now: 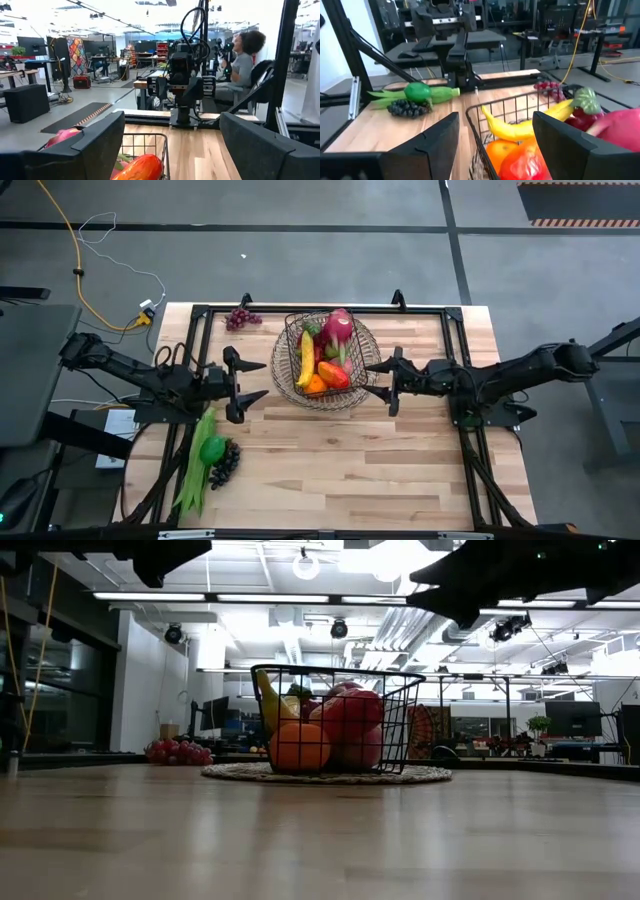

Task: Build produce basket
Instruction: Put the green lime into the black wire basket

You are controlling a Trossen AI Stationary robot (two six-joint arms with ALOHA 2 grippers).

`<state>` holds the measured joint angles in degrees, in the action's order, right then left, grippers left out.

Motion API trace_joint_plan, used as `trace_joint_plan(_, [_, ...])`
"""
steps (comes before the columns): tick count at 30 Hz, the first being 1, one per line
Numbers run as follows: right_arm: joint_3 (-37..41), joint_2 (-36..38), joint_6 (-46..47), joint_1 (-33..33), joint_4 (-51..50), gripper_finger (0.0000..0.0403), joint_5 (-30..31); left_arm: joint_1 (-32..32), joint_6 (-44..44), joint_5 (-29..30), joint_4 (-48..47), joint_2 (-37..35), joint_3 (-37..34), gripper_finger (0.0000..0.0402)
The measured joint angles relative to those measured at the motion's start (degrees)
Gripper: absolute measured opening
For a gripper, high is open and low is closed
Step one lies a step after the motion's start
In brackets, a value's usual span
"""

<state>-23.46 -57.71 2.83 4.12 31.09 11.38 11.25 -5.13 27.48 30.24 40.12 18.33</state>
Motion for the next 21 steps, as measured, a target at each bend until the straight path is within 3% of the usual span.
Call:
trace_joint_plan(12, [0.00, 0.00, 0.11, 0.00, -0.81, 0.0243, -0.07, 0.07, -0.04, -2.83, -2.00, 1.31, 0.04, 0.0314])
trace_joint_plan(21, [-0.02, 0.00, -1.42, 0.00, -0.72, 0.0243, -0.09, 0.04, 0.20, 2.78, -1.72, 2.36, 0.04, 0.0315])
